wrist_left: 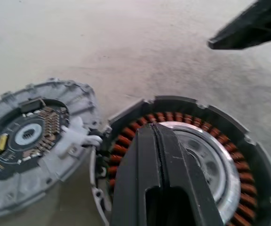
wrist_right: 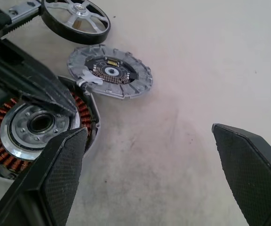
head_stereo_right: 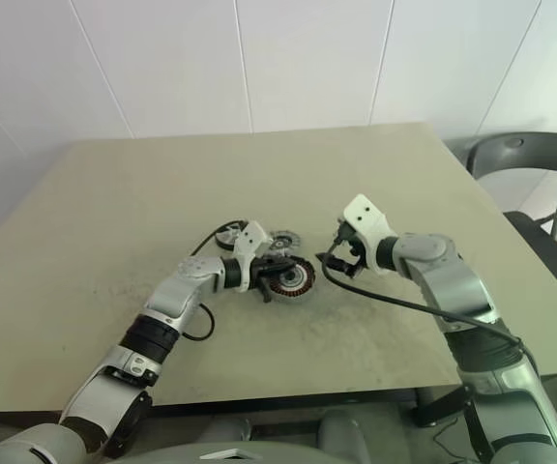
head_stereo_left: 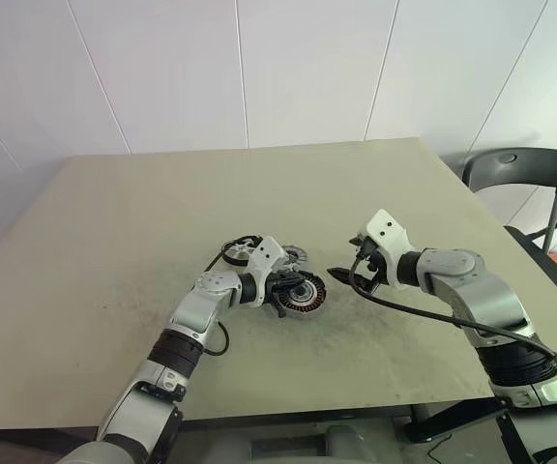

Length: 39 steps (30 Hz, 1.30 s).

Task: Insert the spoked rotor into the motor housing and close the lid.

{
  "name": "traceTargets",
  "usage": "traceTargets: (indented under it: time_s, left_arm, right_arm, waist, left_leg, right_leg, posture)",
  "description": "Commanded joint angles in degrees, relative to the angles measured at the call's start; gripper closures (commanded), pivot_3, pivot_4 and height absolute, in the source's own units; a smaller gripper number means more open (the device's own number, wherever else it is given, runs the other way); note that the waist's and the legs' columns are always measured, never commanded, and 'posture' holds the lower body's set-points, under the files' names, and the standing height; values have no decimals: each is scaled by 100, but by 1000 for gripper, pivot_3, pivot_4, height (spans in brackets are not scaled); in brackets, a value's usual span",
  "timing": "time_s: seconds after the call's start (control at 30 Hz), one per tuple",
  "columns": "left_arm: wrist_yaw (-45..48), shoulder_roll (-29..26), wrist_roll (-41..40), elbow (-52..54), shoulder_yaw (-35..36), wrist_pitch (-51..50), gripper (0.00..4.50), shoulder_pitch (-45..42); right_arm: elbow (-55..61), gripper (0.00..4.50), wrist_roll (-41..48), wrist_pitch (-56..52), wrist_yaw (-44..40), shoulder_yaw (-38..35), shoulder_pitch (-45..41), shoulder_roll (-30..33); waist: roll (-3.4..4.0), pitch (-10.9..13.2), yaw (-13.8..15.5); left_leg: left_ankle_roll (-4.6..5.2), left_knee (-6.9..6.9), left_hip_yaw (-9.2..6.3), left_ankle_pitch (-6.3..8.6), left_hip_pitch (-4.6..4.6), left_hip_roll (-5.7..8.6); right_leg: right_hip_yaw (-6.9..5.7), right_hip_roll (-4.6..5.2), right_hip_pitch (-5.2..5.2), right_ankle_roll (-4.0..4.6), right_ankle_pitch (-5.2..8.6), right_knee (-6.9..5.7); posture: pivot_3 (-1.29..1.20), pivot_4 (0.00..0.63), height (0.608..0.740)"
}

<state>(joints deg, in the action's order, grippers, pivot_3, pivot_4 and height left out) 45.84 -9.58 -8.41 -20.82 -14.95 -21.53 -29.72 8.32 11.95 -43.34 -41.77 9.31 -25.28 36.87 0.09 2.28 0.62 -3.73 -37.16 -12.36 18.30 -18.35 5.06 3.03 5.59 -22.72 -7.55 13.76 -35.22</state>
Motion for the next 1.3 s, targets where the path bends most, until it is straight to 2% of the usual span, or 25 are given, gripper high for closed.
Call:
traceTargets:
  time_s: [0.03, 0.23, 0.6, 0.87, 1.3]
  left_arm:
    - [207, -80, 10, -28, -103, -182, 4482, 110]
    - [765, -121, -270, 419, -192, -387, 4482, 295]
    - [557, 67, -372, 349, 203, 227, 4482, 177]
    - [647, 112, -568, 443, 234, -10, 4482, 179]
    - [29, 31, -49, 26, -1, -406, 4482, 152]
  right_arm:
    - [197, 0, -26, 42, 39, -62, -58, -15]
    - [166, 0, -39, 49, 40, -59, -56, -10]
    - [173, 0, -59, 57, 71, -42, -6, -69]
    - [182, 0, -59, 36, 82, -45, 0, -76]
    - [311, 0, -25, -24, 146, -79, 79, -78]
  waist:
    - [1, 0, 9]
    - [2, -1, 31]
    - [0, 0, 14]
    - [0, 0, 13]
    - [0, -1, 14]
  left_leg:
    - [0, 0, 0, 0, 0, 0]
    - [0, 0, 0, 0, -2, 0]
    - [0, -1, -1, 0, -4, 0]
    - [0, 3, -1, 0, -9, 0]
    - [0, 2, -1, 0, -2, 0]
  right_leg:
    - [0, 0, 0, 0, 0, 0]
    - [0, 0, 1, 0, 0, 1]
    - [0, 0, -1, 0, 0, 2]
    - [0, 0, -8, 0, 0, 3]
    - [0, 0, -2, -1, 0, 2]
  posture:
    - [0, 0, 740]
    - [0, 0, 740]
    - [0, 0, 740]
    - [0, 0, 740]
    - [0, 0, 740]
